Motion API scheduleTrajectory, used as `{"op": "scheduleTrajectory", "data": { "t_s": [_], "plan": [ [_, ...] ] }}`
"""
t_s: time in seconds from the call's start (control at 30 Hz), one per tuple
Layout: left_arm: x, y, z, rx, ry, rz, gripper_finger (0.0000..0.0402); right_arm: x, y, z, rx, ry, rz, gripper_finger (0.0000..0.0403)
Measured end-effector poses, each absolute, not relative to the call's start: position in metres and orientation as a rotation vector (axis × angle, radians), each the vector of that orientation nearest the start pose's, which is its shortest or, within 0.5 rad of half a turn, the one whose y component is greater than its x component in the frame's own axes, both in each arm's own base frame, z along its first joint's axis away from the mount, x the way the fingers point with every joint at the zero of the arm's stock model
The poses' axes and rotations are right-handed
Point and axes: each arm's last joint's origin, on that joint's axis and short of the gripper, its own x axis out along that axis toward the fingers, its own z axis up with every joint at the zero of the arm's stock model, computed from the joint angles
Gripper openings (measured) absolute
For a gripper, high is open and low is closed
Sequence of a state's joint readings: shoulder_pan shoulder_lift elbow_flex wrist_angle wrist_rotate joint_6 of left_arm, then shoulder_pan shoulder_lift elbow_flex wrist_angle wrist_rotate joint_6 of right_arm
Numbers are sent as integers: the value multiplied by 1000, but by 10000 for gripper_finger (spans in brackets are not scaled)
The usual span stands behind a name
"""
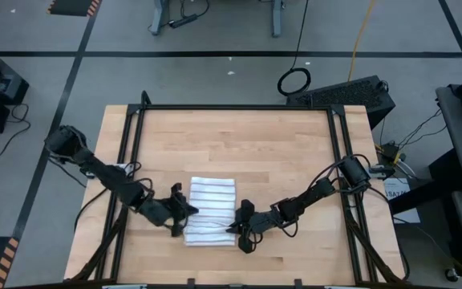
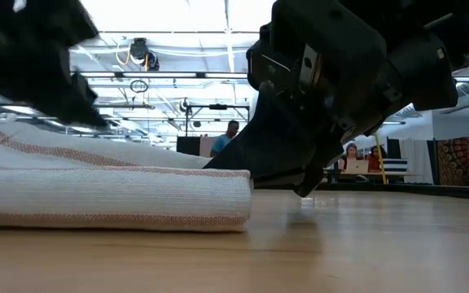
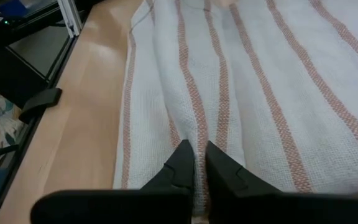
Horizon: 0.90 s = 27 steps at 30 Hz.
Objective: Roll towel
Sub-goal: Roll the white towel
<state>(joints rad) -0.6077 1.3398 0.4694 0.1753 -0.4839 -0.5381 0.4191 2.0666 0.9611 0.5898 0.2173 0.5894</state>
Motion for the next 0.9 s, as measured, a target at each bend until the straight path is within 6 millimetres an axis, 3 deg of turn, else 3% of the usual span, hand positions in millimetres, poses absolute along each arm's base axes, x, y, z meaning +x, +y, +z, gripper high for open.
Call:
{"op": "scheduleTrajectory", "data": {
  "t_s": [0.13,0.27,0.43,0.6,0.9],
  "plan": [
    [198,-147,167,-201,445,-104,26,361,154,96,411,531,46,9],
    [189,-167,161,-207,443,-180,48,361,154,96,408,532,47,9],
    [178,-183,147,-200,476,-173,152,362,153,96,409,534,48,9],
    [173,-212,144,26,439,-245,252,362,152,96,409,537,48,9],
    [183,-229,114,230,493,-181,271,363,150,96,416,539,40,9]
  ]
}}
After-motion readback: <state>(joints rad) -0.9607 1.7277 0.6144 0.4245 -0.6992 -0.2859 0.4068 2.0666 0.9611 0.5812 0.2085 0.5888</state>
